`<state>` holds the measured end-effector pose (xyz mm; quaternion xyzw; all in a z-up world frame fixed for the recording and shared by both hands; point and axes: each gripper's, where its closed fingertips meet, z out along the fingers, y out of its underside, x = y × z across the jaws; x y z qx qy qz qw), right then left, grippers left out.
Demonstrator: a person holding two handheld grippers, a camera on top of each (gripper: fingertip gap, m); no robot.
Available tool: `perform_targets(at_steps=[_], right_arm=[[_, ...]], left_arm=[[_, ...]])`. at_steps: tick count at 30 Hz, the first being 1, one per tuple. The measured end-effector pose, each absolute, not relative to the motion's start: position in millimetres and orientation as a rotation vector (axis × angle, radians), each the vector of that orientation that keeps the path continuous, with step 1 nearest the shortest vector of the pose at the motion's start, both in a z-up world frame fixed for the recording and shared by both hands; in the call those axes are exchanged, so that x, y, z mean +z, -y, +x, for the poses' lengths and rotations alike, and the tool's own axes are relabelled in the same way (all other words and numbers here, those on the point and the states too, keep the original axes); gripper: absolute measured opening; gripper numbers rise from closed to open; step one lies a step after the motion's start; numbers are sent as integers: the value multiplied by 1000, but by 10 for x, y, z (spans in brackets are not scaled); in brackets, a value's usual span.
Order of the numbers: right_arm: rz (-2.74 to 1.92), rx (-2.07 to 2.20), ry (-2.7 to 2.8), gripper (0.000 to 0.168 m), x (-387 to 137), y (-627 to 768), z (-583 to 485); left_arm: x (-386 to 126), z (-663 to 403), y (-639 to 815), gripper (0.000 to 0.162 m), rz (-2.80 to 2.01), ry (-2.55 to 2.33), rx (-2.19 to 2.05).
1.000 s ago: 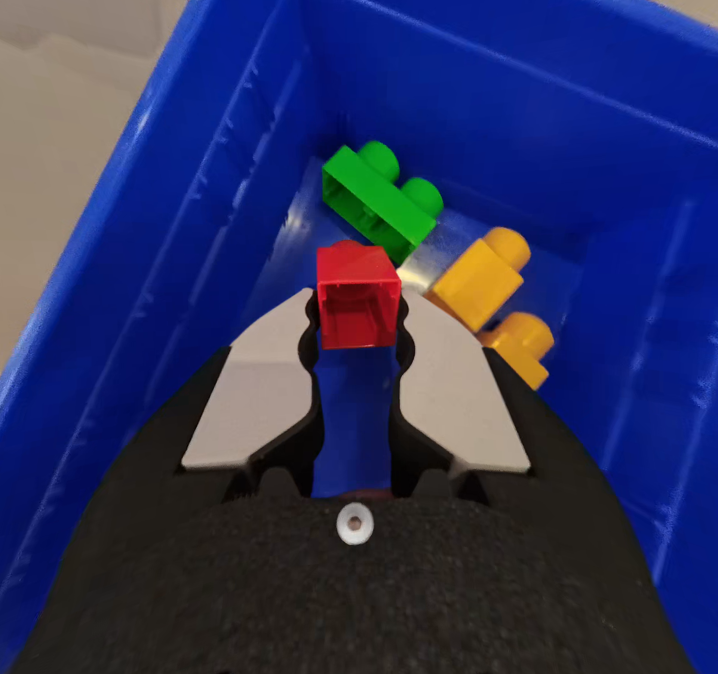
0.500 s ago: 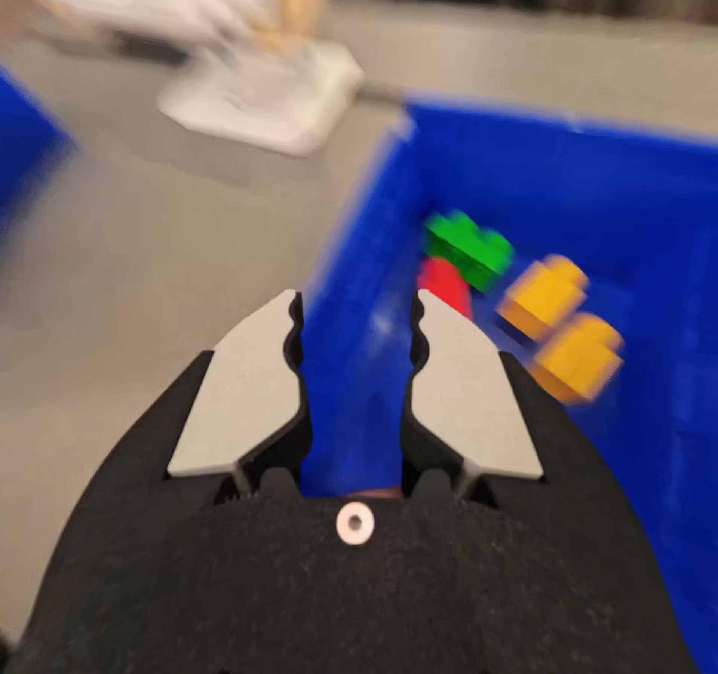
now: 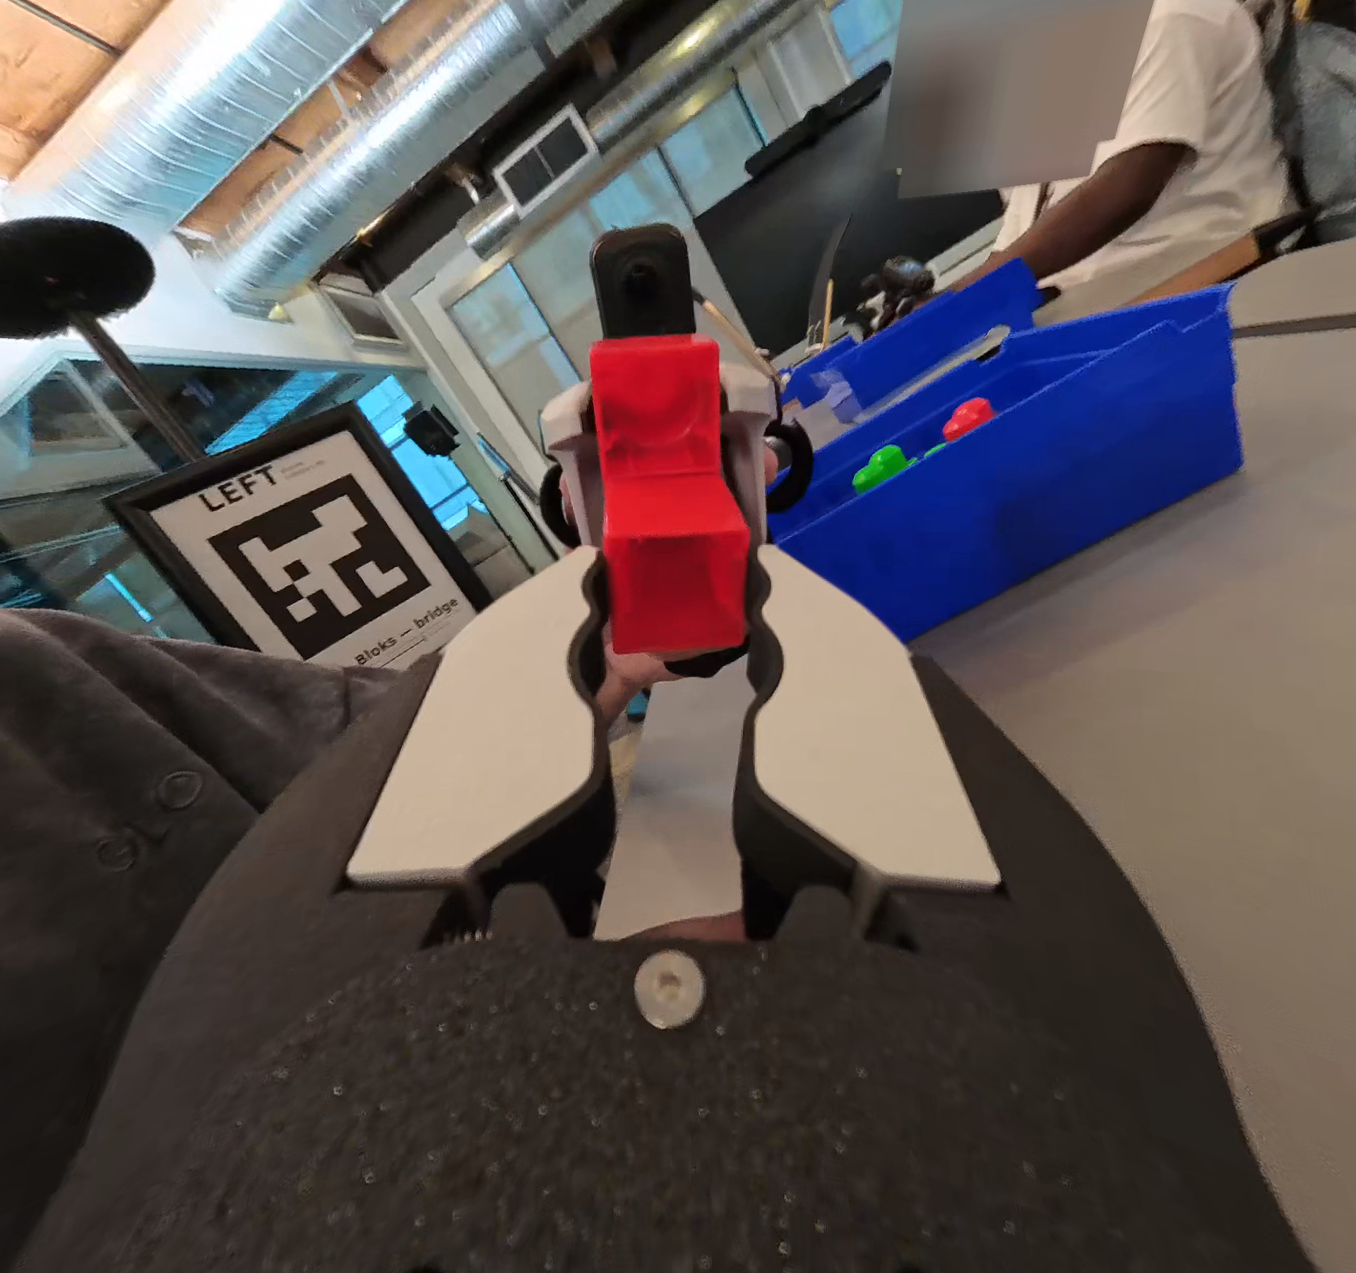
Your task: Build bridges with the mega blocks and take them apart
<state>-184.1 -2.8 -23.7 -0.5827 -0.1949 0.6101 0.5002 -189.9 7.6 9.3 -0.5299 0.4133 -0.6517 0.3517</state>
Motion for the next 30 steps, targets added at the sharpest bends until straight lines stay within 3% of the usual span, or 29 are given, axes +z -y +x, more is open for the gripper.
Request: perform_targets(at_steps=[11, 18, 22, 26, 30], right_arm=[[-1500, 1295, 591, 34, -349, 85, -1677], [-1514, 970, 599, 34, 108, 206, -891], [-1658, 543, 399, 34, 436, 167, 180], [-2057, -11, 38, 34, -101, 91, 1763], [-2505, -198, -72, 35, -968, 145, 2460]], left_arm=[[-172, -1959, 5, 34, -1480, -1336, -1471], [-61, -2128, -134, 34, -1472, -1330, -1341], [-121, -2103, -133, 34, -1497, -1387, -1155], [-5, -2104, -71, 34, -1470, -1378, -1169], [106, -2083, -52, 34, -1450, -1354, -1231]])
